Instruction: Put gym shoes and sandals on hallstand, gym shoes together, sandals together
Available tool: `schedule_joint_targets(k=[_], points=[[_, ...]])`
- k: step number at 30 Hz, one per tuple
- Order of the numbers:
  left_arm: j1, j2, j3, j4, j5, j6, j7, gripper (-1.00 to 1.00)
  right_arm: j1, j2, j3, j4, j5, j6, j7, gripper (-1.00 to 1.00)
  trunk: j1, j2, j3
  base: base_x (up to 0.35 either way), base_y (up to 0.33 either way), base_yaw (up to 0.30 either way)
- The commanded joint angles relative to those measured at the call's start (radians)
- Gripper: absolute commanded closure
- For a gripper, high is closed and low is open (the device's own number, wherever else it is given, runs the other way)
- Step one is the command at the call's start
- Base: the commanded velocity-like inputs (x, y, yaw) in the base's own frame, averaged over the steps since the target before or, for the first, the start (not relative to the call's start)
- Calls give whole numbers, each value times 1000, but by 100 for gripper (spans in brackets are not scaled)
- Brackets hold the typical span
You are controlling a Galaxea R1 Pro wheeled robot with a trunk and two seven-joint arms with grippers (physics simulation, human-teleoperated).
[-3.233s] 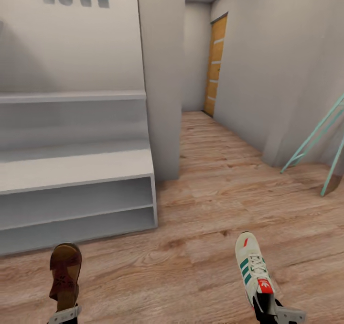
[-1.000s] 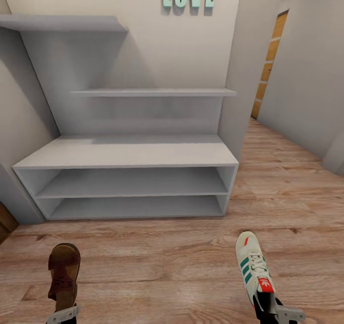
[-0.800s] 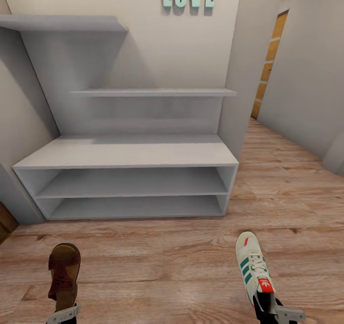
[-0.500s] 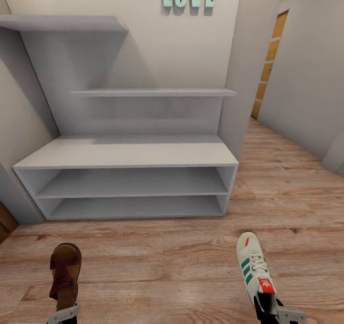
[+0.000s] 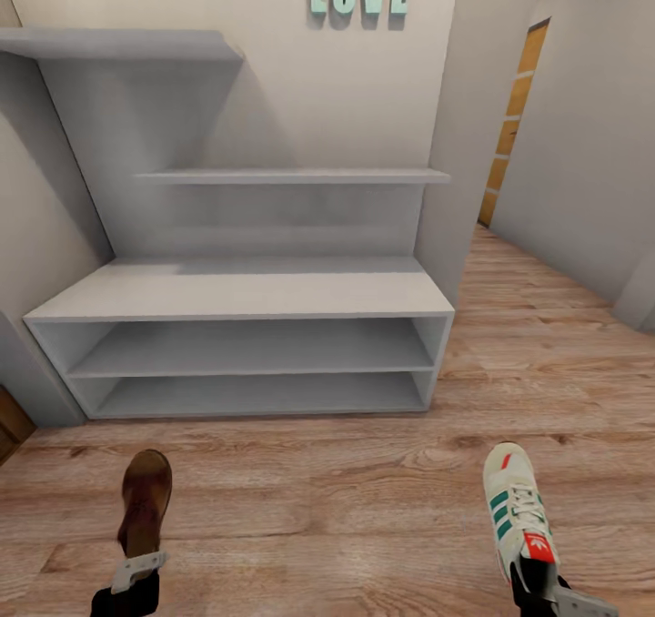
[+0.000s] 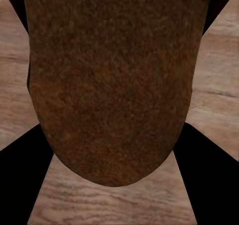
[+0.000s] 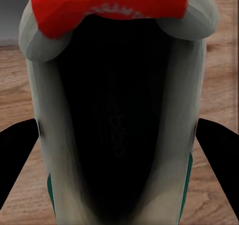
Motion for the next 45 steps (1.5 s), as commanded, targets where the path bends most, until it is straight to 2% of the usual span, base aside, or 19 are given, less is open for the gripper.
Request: schedule_joint_targets(k=[1, 5, 13, 20, 28, 32, 35, 39, 45], points=[[-6, -2, 8, 0, -21, 7, 1, 100, 0, 0, 0, 1, -7, -3, 4, 100, 0, 0, -1, 0, 0, 0], [-24, -5, 9, -2, -58, 58, 26, 100, -1, 0, -5, -1, -7, -1, 3, 100, 0, 0, -1, 0, 0, 0], [-70, -5, 7, -2, -78, 92, 33, 100, -1, 5, -4, -42, -3, -2, 4, 100, 0, 0, -1, 0, 0, 0], [-145, -6, 6, -2, -120, 231, 27, 100, -1, -2, -6, -51, -5, -2, 2, 100, 0, 0, -1, 0, 0, 0], [-229, -14, 5, 1, -153, 307, 21, 100, -1, -1, -6, -39, -7, -1, 2, 100, 0, 0, -1, 0, 0, 0], [-279, -17, -24, 2, -161, 406, 18, 100, -1, 1, -6, -26, -7, -1, 2, 100, 0, 0, -1, 0, 0, 0], [-307, -18, -53, 2, -161, 440, 19, 100, -1, 1, -6, -23, -7, -1, 1, 100, 0, 0, -1, 0, 0, 0], [-346, -19, -77, 6, -161, 459, 20, 100, -1, 1, -5, -22, -7, -1, 1, 100, 0, 0, -1, 0, 0, 0], [-370, -32, -86, 11, -161, 480, 21, 100, -1, 1, -5, -22, -8, -1, 1, 100, 0, 0, -1, 0, 0, 0]])
